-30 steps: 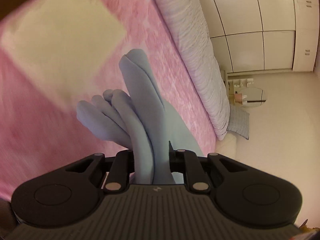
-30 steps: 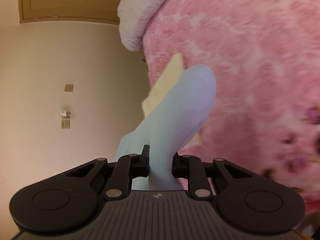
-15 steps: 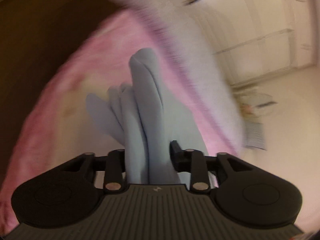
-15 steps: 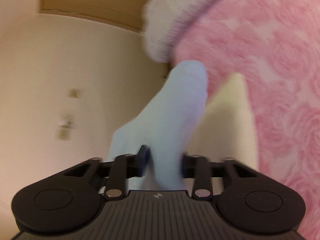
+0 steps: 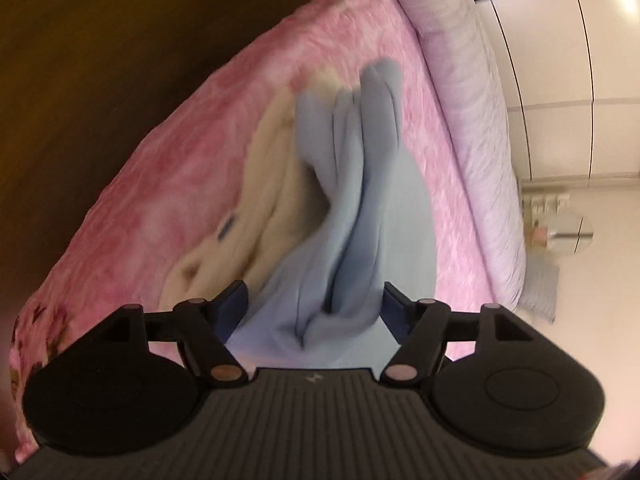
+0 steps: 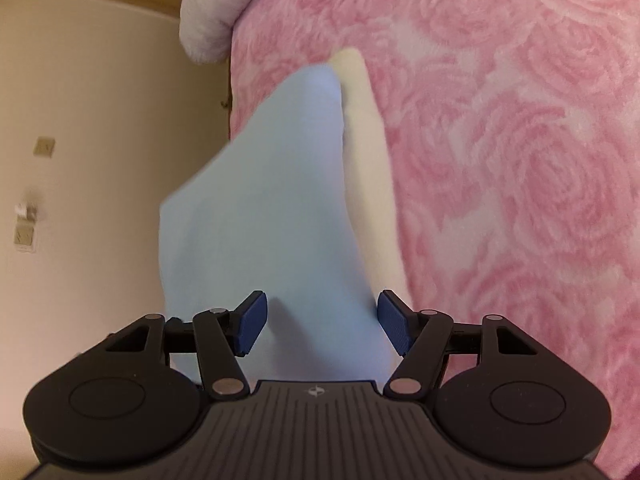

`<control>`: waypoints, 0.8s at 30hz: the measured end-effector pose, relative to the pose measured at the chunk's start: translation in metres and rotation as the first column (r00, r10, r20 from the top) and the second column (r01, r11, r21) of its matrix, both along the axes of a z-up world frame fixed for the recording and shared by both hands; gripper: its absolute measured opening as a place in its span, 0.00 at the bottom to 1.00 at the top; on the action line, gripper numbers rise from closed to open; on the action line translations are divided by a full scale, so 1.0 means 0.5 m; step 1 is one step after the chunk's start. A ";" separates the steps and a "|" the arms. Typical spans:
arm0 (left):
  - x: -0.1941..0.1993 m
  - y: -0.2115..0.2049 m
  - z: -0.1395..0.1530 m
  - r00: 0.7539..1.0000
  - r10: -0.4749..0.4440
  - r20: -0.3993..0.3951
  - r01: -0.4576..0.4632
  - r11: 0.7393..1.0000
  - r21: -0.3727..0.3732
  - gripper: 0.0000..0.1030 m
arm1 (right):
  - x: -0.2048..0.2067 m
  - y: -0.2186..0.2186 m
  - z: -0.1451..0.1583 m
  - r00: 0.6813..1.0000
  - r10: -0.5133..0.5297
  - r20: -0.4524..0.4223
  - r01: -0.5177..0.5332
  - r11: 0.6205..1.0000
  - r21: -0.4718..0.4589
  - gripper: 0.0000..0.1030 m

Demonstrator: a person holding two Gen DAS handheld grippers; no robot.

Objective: Fold clothes
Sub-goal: 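Carry the sweatshirt with both grippers over the cream folded towel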

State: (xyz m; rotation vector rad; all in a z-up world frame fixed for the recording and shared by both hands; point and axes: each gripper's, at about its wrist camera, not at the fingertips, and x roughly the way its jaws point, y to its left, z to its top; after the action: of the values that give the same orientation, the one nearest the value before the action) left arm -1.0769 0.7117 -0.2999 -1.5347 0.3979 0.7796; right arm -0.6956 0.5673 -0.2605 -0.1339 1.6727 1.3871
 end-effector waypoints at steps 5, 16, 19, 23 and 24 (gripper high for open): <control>-0.024 -0.011 0.015 1.000 0.002 0.020 -0.003 0.999 0.034 0.22 | -0.024 -0.017 0.039 0.995 0.074 0.063 -0.076 0.996 0.037 0.26; -0.029 -0.048 0.070 0.995 -0.010 -0.103 0.018 0.996 0.085 0.26 | -0.040 -0.022 0.037 0.978 0.104 0.181 -0.103 0.995 -0.020 0.41; -0.024 -0.070 0.126 0.982 -0.017 -0.190 0.048 0.986 0.162 0.26 | -0.042 -0.039 0.079 0.953 0.104 0.286 -0.109 0.994 0.000 0.43; 0.017 -0.106 0.209 0.936 -0.065 -0.347 0.178 0.936 0.303 0.17 | -0.060 -0.058 0.113 0.912 0.154 0.381 -0.179 0.983 0.031 0.37; 0.029 -0.114 0.227 0.921 -0.073 -0.384 0.212 0.918 0.334 0.13 | -0.069 -0.060 0.116 0.901 0.176 0.398 -0.204 0.978 0.031 0.36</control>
State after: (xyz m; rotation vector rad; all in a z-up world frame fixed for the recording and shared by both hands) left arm -1.0625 0.6545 -0.1863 -0.9921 0.5956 0.9649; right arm -0.7300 0.5375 -0.2026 -0.5147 1.2972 1.4497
